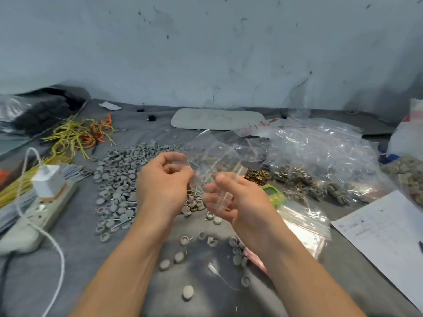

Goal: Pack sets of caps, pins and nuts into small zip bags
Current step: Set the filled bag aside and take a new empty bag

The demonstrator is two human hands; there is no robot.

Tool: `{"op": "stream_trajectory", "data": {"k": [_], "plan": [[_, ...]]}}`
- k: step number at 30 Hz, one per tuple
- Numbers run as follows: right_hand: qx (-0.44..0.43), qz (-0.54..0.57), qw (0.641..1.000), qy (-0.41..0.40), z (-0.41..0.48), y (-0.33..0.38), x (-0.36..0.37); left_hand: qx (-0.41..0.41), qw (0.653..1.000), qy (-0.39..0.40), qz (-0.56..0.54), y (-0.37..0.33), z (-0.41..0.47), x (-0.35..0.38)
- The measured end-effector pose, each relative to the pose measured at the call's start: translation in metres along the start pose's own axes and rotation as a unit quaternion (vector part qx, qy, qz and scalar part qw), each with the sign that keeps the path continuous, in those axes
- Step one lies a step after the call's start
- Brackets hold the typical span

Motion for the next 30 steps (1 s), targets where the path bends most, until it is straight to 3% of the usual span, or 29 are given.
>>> {"op": "stream_trajectory", "data": {"k": [6,9,10,12,15,20,25,30], "plan": [[-0.009,-0.055,0.998,-0.008,0.011,-0.017,0.014,0.034,0.979,-0.108,0.169,0.003,0.008,-0.043],[-0.035,-0.129,0.991,-0.005,0.013,-0.025,0.017,0.13,0.913,-0.199,0.332,-0.004,-0.002,-0.056],[-0.057,-0.189,0.98,-0.009,0.014,-0.028,0.018,0.19,0.898,-0.197,0.343,-0.006,-0.008,-0.056],[-0.116,-0.303,0.946,-0.024,0.017,-0.032,0.022,0.223,0.911,-0.094,0.334,-0.006,-0.02,-0.049],[-0.156,-0.337,0.928,-0.028,0.022,-0.039,0.028,0.123,0.94,0.061,0.313,0.008,-0.03,-0.034],[-0.138,-0.251,0.958,-0.014,0.023,-0.048,0.029,0.111,0.948,0.049,0.295,0.015,-0.032,-0.024],[-0.161,-0.326,0.931,0.028,0.017,-0.05,0.025,0.086,0.937,0.005,0.339,0.022,-0.03,-0.017],[-0.172,-0.334,0.927,0.007,0.017,-0.043,0.014,0.075,0.948,0.012,0.308,0.025,-0.029,-0.008]]}}
Point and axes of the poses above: each hand's wrist, its own z-axis towards the middle knuckle, its own x-axis out of the palm, y = z × x, the point moved 2 cm from there along z, towards the middle knuckle, and after that the axes turned 6 degrees about -x, right-handed, at the moved point
